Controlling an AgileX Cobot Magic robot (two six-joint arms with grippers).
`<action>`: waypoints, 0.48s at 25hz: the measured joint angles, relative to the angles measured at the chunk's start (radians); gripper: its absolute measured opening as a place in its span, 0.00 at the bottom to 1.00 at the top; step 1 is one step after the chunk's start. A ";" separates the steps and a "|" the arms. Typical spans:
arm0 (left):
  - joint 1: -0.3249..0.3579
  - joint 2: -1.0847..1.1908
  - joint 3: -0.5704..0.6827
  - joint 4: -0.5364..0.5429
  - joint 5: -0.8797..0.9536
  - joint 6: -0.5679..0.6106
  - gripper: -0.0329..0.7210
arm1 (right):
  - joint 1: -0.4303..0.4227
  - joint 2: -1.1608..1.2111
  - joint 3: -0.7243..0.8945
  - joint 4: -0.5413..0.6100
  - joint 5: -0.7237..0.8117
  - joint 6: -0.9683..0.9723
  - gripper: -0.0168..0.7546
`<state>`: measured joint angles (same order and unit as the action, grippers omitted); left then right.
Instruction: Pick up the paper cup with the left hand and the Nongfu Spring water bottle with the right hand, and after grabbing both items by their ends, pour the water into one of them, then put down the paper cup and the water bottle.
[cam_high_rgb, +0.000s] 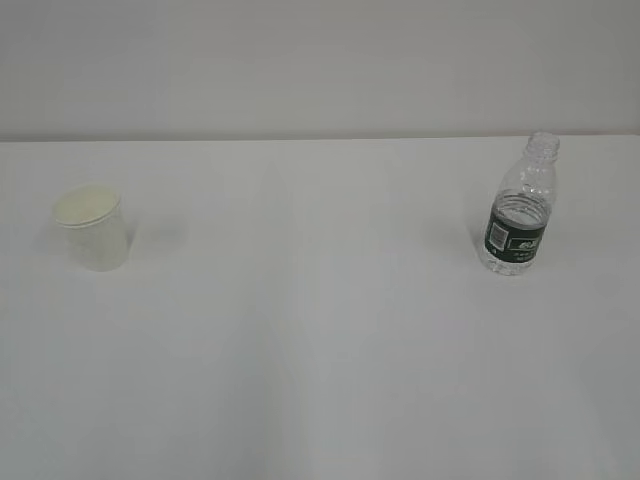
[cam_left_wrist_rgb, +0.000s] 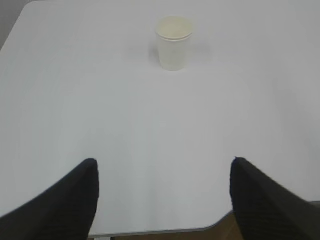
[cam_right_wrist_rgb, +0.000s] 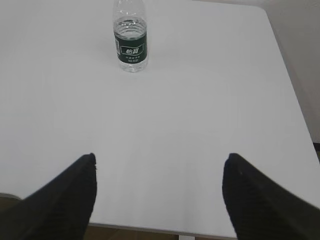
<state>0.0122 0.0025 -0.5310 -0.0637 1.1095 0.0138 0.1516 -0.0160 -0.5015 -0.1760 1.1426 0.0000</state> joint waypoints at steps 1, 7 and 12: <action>0.000 0.000 0.000 0.000 0.000 0.000 0.82 | 0.000 0.000 0.000 0.000 0.000 0.000 0.78; 0.000 0.000 0.000 0.000 0.000 0.000 0.82 | 0.000 0.000 0.000 0.000 0.000 0.000 0.78; 0.000 0.000 0.000 0.000 0.000 0.000 0.82 | 0.000 0.000 0.000 0.000 0.000 0.000 0.78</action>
<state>0.0122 0.0025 -0.5310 -0.0637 1.1095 0.0138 0.1516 -0.0160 -0.5015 -0.1760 1.1426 0.0000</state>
